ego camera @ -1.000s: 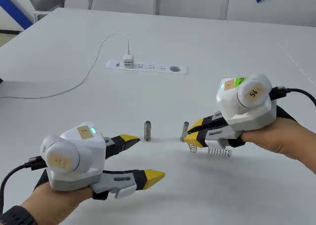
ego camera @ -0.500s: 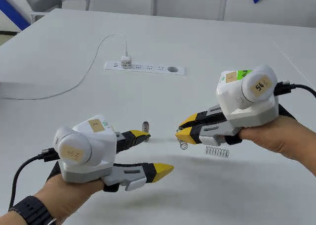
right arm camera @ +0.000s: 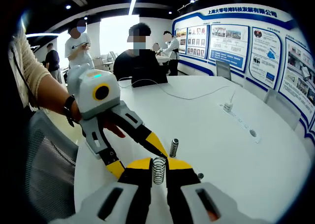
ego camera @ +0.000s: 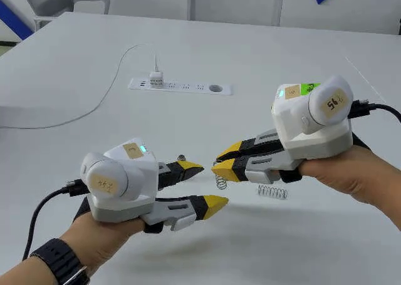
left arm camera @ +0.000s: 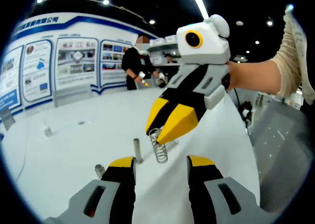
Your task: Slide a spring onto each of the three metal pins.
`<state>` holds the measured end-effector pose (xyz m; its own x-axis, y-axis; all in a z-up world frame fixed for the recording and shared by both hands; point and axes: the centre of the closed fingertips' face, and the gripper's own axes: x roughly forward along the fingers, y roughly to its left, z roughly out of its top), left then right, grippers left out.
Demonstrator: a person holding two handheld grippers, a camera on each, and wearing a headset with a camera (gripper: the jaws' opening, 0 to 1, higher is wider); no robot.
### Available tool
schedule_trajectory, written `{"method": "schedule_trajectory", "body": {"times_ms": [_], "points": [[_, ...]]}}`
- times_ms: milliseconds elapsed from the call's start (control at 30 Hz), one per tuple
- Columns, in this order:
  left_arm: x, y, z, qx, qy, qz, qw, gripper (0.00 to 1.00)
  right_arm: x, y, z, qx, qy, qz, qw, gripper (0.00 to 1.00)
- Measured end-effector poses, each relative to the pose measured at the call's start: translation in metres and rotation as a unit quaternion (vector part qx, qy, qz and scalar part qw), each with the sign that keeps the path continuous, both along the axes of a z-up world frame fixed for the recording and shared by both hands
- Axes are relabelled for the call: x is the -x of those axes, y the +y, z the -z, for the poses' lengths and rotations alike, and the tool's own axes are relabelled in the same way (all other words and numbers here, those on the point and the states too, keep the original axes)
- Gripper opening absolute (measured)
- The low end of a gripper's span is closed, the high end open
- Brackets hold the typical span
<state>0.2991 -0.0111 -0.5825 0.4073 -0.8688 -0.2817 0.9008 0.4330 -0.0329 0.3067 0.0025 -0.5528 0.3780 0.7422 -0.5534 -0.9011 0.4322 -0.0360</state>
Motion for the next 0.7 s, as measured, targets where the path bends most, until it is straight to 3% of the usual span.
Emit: {"method": "schedule_trajectory", "body": {"times_ms": [700], "points": [[-0.0062, -0.0048, -0.0067, 0.011, -0.002, -0.007, 0.9999, 0.17, 0.0052, 0.0066, -0.0086, -0.017, 0.000, -0.007, 0.9998, 0.11]]}}
